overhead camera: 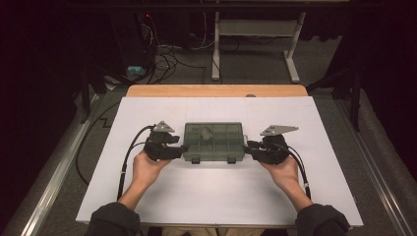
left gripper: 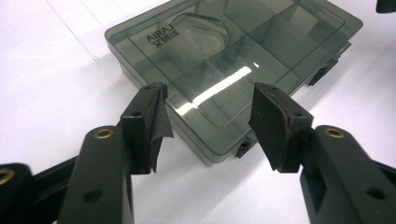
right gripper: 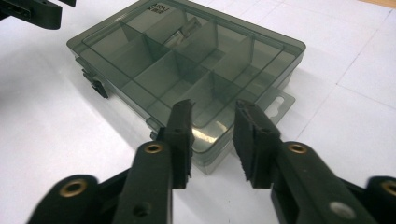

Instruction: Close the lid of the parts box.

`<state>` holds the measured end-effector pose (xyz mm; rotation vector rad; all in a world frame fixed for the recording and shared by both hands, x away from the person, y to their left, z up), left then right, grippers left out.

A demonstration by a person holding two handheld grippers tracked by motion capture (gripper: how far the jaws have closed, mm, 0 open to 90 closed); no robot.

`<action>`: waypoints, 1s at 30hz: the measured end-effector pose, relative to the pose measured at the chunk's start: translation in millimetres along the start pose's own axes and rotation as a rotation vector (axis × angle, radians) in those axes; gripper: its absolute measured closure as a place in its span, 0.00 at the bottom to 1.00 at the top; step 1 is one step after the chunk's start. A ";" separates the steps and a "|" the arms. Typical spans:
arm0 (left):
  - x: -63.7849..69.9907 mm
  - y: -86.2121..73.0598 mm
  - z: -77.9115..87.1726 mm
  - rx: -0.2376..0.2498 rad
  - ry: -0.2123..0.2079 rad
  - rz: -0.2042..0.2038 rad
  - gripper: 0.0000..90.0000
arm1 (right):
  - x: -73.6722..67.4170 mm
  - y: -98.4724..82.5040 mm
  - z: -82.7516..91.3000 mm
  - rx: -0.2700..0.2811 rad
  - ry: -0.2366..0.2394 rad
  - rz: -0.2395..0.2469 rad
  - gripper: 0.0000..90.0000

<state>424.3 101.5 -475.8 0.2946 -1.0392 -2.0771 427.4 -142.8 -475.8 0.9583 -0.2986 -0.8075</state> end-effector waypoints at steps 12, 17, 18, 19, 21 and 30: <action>-2.3 -4.9 10.4 0.045 0.001 0.016 0.48 | 7.2 -11.8 7.8 0.010 -0.009 -0.030 0.69; -2.0 -6.1 13.4 0.059 0.001 0.015 0.47 | 8.5 -13.7 11.1 0.013 -0.010 -0.030 0.68; -1.9 -6.5 13.9 0.061 0.002 0.016 0.47 | 9.0 -14.1 11.7 0.015 -0.012 -0.028 0.67; -1.9 -7.0 14.5 0.064 0.000 0.015 0.47 | 9.1 -14.3 12.4 0.017 -0.011 -0.029 0.67; -2.0 -8.4 15.3 0.064 -0.001 0.015 0.47 | 9.5 -15.6 13.9 0.017 -0.011 -0.032 0.67; -5.4 -14.7 19.4 0.077 0.001 0.030 0.47 | 11.0 -26.7 19.4 0.010 -0.014 -0.031 0.66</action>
Point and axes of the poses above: each handheld gripper's, and its own axes: z roughly backward along the jaws, y roughly out of its top, x roughly to its right, the point moved 10 cm from there along -z, roughly forward along the jaws, and after that the axes turned 4 degrees about x, right-handed, at the moved point
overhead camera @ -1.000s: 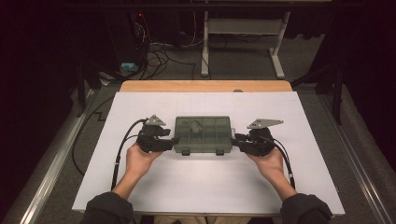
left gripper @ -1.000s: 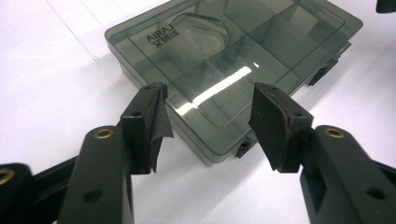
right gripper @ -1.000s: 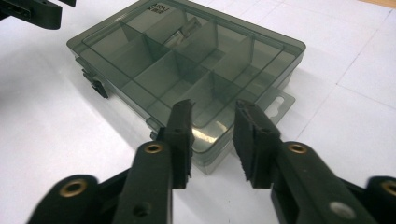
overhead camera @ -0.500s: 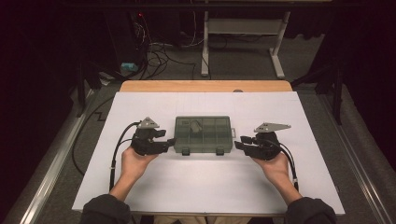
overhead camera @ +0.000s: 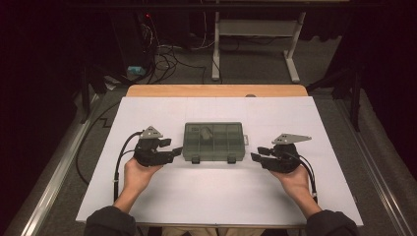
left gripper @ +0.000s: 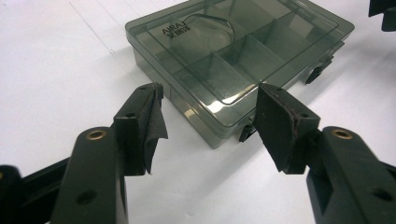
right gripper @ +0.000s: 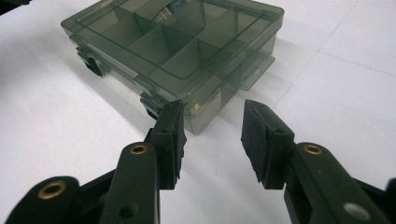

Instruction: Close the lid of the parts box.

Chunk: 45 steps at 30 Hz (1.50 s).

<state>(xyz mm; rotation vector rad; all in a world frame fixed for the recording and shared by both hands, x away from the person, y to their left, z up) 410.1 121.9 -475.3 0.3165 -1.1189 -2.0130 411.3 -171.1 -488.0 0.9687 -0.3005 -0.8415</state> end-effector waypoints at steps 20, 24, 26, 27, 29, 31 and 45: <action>-1.0 -8.0 10.4 0.022 0.022 -0.007 0.46 | 2.0 -4.0 11.7 0.021 -0.001 0.005 0.64; -0.8 -9.9 13.3 0.027 0.022 -0.008 0.46 | 4.1 -5.7 14.7 0.027 -0.004 0.000 0.64; -0.9 -11.1 14.3 0.028 0.024 -0.004 0.46 | 5.1 -6.3 16.1 0.029 -0.006 0.001 0.63; -1.0 -12.0 15.3 0.024 0.022 -0.007 0.46 | 5.1 -6.8 17.1 0.029 -0.005 -0.001 0.63; -1.0 -13.0 16.5 0.029 0.022 -0.001 0.46 | 5.4 -7.3 18.3 0.032 -0.007 0.000 0.63; -1.3 -14.1 17.9 0.030 0.022 0.002 0.46 | 5.9 -8.3 19.4 0.032 -0.009 0.002 0.63; -5.2 -22.1 24.0 0.046 0.025 0.023 0.45 | 10.1 -15.1 23.9 0.034 -0.016 -0.003 0.62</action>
Point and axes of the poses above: each handheld gripper's, and its own axes: z roughly backward along the jaws, y roughly out of its top, x roughly to its right, the point moved 10 cm from there along -z, roughly forward along the jaws, and after that the axes turned 4 degrees about x, right-handed, at the moved point
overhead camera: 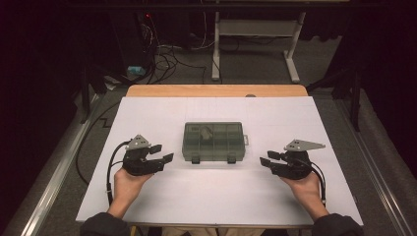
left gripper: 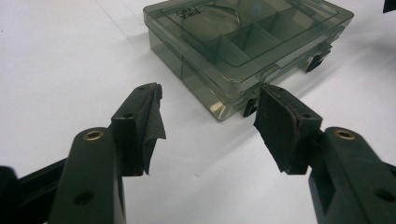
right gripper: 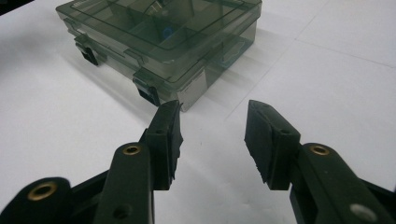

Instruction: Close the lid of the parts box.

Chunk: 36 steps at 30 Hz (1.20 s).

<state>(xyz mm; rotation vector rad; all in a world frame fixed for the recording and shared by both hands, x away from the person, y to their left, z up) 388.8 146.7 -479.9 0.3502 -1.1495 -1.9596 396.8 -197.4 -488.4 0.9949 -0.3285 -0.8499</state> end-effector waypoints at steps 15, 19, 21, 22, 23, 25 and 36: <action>-6.3 -8.5 6.1 0.003 0.015 0.021 0.45 | 8.8 -4.1 9.8 0.016 -0.013 -0.016 0.61; -7.3 -9.4 7.8 0.009 0.019 0.023 0.44 | 11.0 -6.0 12.3 0.018 -0.013 -0.024 0.61; -8.0 -9.9 9.2 0.011 0.017 0.027 0.44 | 12.4 -6.9 13.5 0.020 -0.016 -0.029 0.61; -8.0 -9.8 9.5 0.017 0.013 0.034 0.44 | 13.1 -7.6 14.0 0.020 -0.018 -0.030 0.61; -8.1 -10.4 10.2 0.016 0.007 0.038 0.44 | 13.8 -8.2 14.5 0.020 -0.020 -0.031 0.61; -8.5 -11.3 10.8 0.019 0.005 0.045 0.44 | 14.8 -9.7 15.4 0.019 -0.021 -0.035 0.61; -10.9 -14.4 15.1 0.024 0.014 0.047 0.43 | 17.2 -15.3 19.3 0.020 -0.026 -0.041 0.60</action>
Point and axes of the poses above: each handheld gripper's, and its own axes: z roughly backward along the jaws, y roughly out of its top, x roughly to its right, the point moved 10 cm from there along -z, roughly forward along the jaws, and after that the axes turned 4 degrees about x, right-handed, at the moved point
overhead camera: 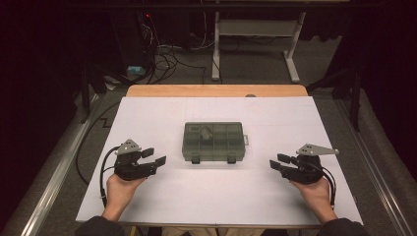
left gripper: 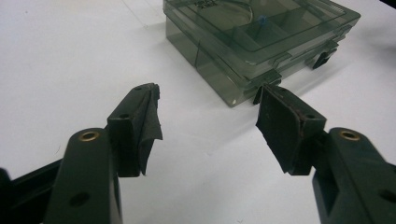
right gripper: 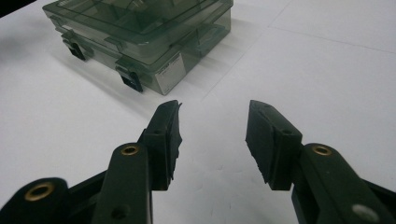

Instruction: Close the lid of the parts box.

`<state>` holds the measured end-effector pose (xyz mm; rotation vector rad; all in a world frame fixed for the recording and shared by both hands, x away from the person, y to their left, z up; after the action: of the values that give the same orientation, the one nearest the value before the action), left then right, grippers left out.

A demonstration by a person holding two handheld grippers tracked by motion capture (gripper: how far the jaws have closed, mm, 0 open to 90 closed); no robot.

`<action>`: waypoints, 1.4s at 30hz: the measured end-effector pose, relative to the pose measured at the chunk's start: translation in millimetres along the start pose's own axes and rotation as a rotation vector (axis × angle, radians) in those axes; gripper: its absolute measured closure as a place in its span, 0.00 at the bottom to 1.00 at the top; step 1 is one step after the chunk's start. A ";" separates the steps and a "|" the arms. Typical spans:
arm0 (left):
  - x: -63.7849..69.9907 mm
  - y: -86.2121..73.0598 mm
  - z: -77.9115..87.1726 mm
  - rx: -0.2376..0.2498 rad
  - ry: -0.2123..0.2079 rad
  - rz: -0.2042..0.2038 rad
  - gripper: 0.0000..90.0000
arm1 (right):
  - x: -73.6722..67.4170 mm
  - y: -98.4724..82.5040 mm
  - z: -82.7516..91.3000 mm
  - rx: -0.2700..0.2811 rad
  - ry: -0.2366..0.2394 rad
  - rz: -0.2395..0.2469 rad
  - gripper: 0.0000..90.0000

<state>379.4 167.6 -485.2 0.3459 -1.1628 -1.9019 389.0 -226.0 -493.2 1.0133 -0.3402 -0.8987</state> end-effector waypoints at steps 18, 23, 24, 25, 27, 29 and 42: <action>-5.5 -7.4 6.9 0.005 0.015 0.019 0.42 | 4.7 -4.6 6.2 0.006 -0.013 -0.012 0.58; -5.6 -9.6 7.7 0.001 0.017 0.022 0.42 | 6.9 -6.7 8.1 0.008 -0.016 -0.022 0.57; -5.7 -9.8 8.1 0.001 0.018 0.022 0.42 | 7.2 -7.0 8.5 0.010 -0.017 -0.023 0.57; -5.9 -9.9 8.2 0.002 0.020 0.023 0.42 | 7.9 -7.0 8.8 0.014 -0.019 -0.022 0.57; -6.4 -10.4 8.7 0.004 0.022 0.026 0.42 | 8.7 -7.6 9.8 0.015 -0.019 -0.027 0.57; -7.3 -11.5 9.3 0.003 0.023 0.027 0.42 | 9.5 -8.6 11.0 0.015 -0.021 -0.033 0.57; -13.5 -18.5 13.2 0.012 0.043 0.045 0.42 | 17.1 -17.8 18.9 0.016 -0.036 -0.055 0.55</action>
<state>369.7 189.7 -496.2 0.3622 -1.1450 -1.8405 378.9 -254.3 -500.9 1.0264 -0.3522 -0.9658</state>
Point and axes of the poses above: each handheld gripper's, and its own axes: z roughly backward along the jaws, y roughly out of its top, x roughly to its right, the point moved 10 cm from there along -z, roughly forward along the jaws, and after that the axes turned 4 degrees about x, right-handed, at the moved point
